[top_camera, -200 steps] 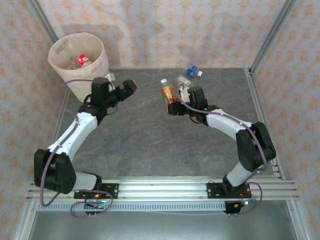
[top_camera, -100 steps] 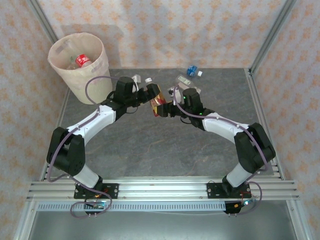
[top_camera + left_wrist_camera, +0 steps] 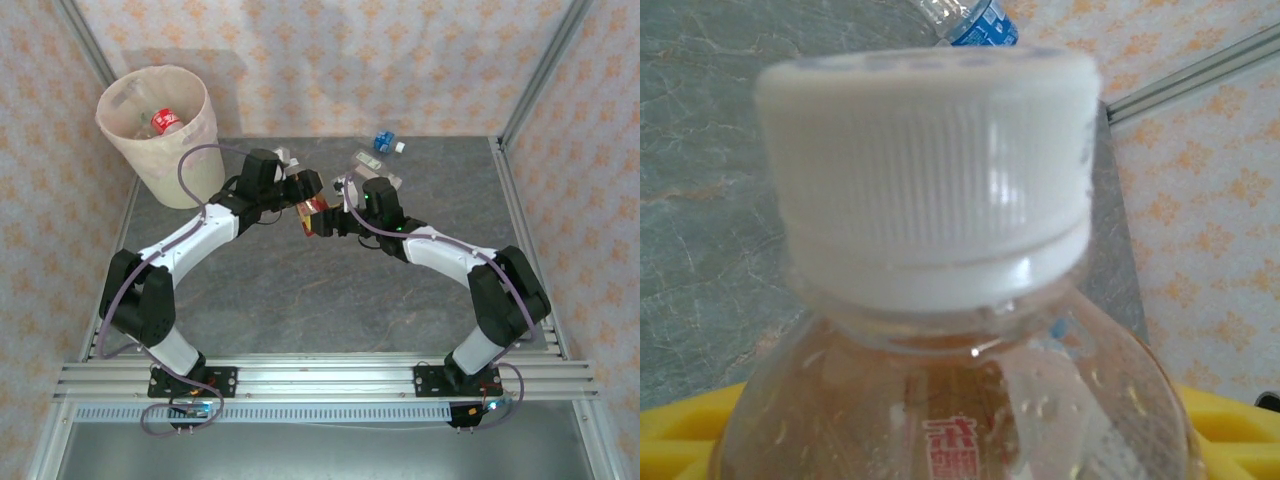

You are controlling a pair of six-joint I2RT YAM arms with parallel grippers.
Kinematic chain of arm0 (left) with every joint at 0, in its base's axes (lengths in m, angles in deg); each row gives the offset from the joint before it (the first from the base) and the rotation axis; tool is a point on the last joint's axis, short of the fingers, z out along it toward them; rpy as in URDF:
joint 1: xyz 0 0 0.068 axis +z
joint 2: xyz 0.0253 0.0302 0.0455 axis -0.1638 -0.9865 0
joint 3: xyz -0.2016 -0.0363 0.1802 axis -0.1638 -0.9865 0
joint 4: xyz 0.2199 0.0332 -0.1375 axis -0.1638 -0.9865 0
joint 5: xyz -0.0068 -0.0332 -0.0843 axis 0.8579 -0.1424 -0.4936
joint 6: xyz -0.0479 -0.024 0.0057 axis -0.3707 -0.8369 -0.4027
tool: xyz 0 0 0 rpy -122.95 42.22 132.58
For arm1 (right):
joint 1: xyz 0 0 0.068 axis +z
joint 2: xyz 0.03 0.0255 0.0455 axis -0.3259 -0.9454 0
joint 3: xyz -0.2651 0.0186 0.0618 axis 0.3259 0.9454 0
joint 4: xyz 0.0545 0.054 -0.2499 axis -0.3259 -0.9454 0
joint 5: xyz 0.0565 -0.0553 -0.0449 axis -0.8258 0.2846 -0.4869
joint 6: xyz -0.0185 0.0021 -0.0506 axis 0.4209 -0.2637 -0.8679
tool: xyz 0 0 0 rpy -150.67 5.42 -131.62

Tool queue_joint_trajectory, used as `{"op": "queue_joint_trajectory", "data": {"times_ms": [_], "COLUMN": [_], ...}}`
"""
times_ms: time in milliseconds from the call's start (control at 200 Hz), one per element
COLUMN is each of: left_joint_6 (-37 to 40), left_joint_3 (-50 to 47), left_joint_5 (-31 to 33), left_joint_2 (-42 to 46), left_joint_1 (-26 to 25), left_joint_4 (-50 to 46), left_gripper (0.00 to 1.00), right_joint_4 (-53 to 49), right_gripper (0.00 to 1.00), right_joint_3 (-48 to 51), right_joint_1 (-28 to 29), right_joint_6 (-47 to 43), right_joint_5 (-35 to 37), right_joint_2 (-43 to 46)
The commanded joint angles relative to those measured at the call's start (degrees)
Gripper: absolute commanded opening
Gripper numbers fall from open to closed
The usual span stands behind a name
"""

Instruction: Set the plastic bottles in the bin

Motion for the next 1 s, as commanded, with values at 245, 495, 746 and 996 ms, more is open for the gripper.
{"op": "queue_joint_trajectory", "data": {"times_ms": [245, 495, 746, 996], "left_joint_6": [2.1, 7.7, 15.6, 20.3], "left_joint_3": [3.0, 6.9, 21.0, 38.7], "left_joint_5": [3.5, 10.5, 18.7, 18.8], "left_joint_2": [2.0, 10.7, 13.9, 2.7], "left_joint_1": [1.0, 9.6, 21.9, 30.3], "left_joint_4": [-3.8, -11.2, -18.3, -22.3], "left_gripper": [0.59, 0.57, 0.58, 0.57], "right_joint_4": [-1.6, 0.3, 5.8, 6.4], "right_gripper": [0.89, 0.99, 0.99, 0.99], "right_joint_3": [-0.9, 3.9, 8.6, 9.5], "right_joint_1": [0.2, 0.2, 0.2, 0.2], "right_joint_6": [-4.3, -7.1, -6.2, -5.9], "right_joint_5": [1.5, 16.8, 30.3, 32.2], "right_joint_2": [6.2, 16.0, 19.6, 19.9]}}
